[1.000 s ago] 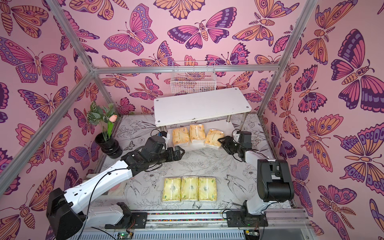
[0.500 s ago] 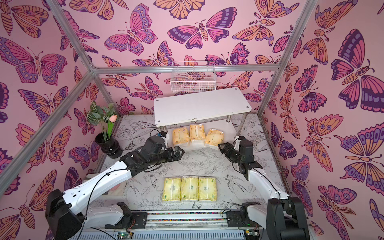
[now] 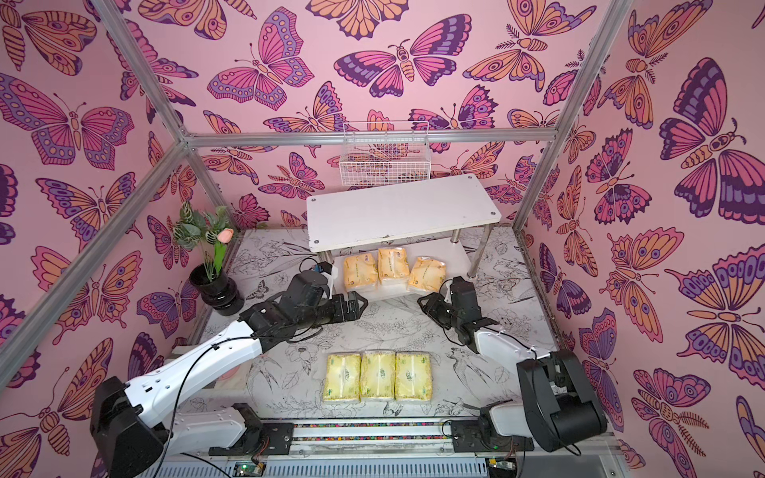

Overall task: Place the tissue boxes on the shelf by color
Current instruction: Place a box of tissues on the shelf.

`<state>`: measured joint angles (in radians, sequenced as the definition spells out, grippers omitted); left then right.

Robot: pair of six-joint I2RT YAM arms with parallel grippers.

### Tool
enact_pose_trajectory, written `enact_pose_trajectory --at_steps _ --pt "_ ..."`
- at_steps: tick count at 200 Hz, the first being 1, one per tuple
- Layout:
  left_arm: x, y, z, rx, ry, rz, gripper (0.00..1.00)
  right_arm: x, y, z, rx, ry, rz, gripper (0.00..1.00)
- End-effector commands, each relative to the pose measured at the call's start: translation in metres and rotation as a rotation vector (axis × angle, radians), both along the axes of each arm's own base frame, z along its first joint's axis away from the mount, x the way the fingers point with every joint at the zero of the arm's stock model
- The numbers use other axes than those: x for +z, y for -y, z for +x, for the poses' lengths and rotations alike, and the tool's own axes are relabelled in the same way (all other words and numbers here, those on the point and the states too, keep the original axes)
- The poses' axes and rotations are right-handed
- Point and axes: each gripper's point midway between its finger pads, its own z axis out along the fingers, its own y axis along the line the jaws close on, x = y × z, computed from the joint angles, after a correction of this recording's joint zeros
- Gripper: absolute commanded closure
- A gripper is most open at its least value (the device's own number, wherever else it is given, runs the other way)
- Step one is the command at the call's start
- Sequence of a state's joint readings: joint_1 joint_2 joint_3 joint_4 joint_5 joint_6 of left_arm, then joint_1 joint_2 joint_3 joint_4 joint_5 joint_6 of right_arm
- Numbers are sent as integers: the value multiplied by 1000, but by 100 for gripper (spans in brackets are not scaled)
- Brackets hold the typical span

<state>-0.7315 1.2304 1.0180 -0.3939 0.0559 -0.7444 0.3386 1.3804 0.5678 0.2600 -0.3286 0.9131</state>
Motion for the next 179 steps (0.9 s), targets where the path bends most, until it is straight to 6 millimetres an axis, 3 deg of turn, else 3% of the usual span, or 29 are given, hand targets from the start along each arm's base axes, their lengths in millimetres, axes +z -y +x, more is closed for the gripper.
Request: enact_pose_trajectory --at_steps 1,31,51,179 --pt "-9 -5 -3 7 -24 14 1 14 -5 20 -17 62 5 67" --pt "-9 -6 -3 10 -22 14 0 8 -6 29 -17 55 -18 91" --pt "-8 -7 -4 9 -21 14 1 8 -5 34 -17 57 -32 100" --pt "-8 -6 -4 6 -21 12 0 5 32 63 -91 49 -81 100"
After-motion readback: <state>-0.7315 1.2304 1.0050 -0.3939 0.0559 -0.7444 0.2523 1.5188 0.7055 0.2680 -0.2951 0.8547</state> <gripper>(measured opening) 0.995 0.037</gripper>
